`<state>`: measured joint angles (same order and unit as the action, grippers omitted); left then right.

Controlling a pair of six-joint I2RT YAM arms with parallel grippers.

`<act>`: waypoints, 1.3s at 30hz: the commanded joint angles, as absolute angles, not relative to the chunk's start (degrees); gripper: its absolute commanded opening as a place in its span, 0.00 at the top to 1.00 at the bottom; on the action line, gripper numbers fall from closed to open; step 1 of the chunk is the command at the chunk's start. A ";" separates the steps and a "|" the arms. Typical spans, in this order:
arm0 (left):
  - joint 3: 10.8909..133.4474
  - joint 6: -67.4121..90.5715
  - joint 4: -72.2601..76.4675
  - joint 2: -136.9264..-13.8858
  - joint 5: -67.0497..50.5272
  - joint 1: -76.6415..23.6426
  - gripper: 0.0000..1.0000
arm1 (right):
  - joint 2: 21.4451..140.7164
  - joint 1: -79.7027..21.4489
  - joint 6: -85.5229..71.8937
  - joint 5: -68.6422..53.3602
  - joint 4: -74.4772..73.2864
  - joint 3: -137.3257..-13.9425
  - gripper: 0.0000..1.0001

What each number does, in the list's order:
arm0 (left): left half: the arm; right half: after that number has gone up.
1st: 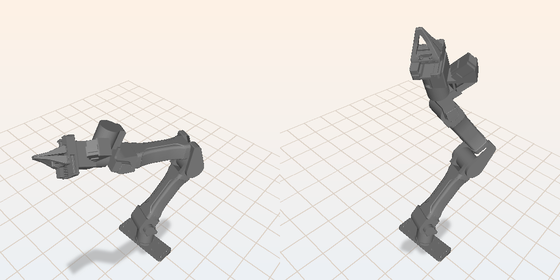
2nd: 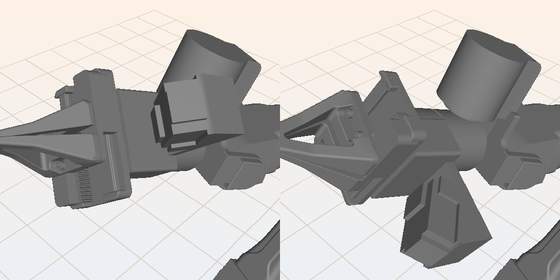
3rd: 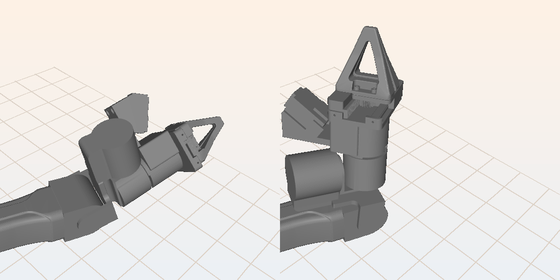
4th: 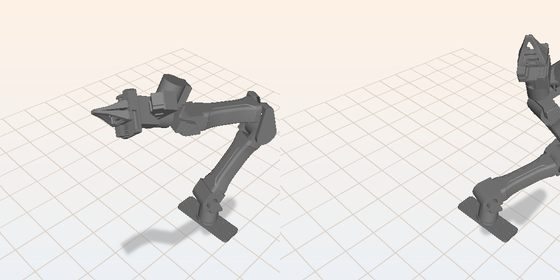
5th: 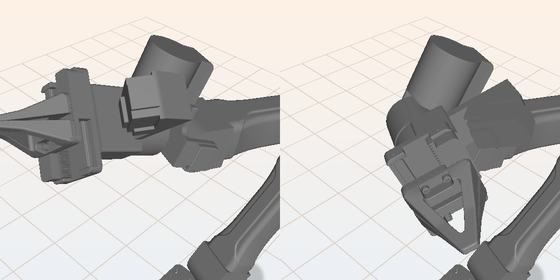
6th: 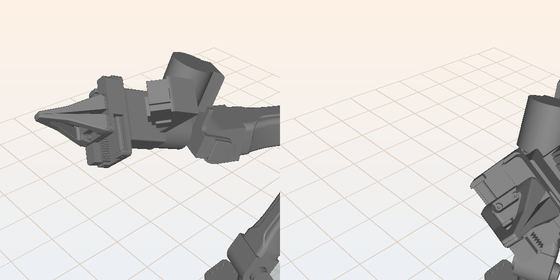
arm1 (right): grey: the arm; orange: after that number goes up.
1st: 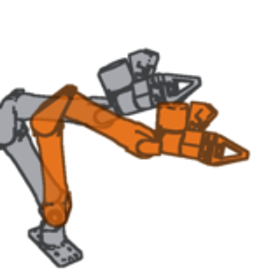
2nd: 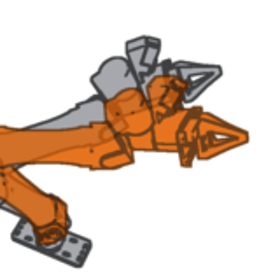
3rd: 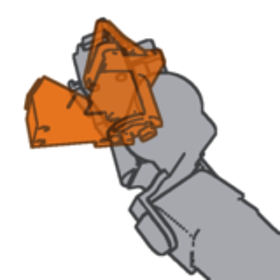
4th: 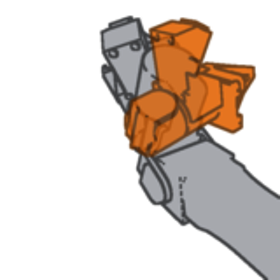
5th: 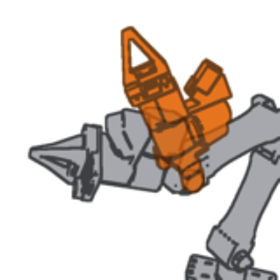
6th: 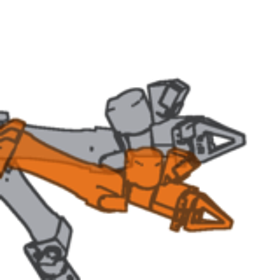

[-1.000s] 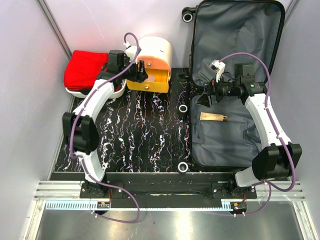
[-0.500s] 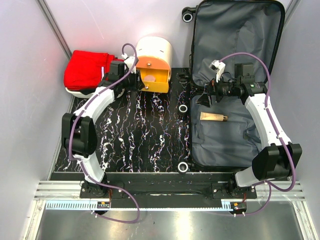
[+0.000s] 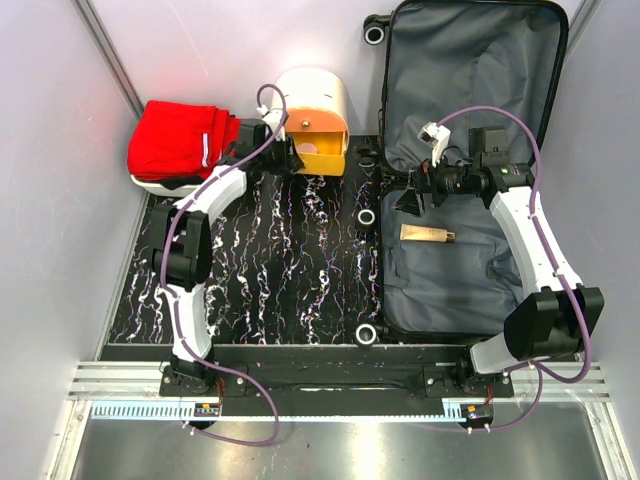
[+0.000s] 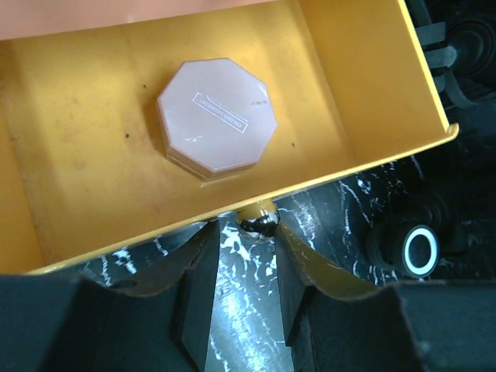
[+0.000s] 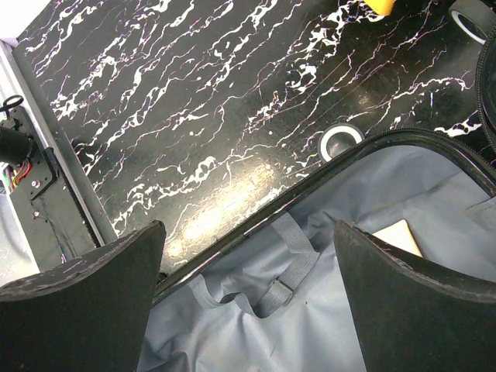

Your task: Open, take out, and arrange the luggage

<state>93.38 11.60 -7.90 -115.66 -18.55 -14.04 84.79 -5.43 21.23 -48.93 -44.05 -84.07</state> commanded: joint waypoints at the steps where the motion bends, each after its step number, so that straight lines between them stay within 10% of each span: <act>1: 99.31 11.69 8.25 -120.49 -13.10 -13.27 0.60 | 85.43 -5.63 21.97 -48.16 -44.56 -87.80 0.00; 15: 95.01 13.44 25.57 -120.94 -1.93 -15.12 0.42 | 88.06 -5.71 21.88 -47.99 -44.56 -89.65 0.00; 39: 106.77 48.13 -3.06 -118.91 -7.19 -16.61 0.41 | 87.45 -5.54 23.73 -47.20 -45.09 -89.38 0.00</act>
<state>98.98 34.65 6.17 -114.61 -5.58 -17.19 88.29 -5.41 22.70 -48.42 -44.97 -87.53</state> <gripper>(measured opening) 0.599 0.994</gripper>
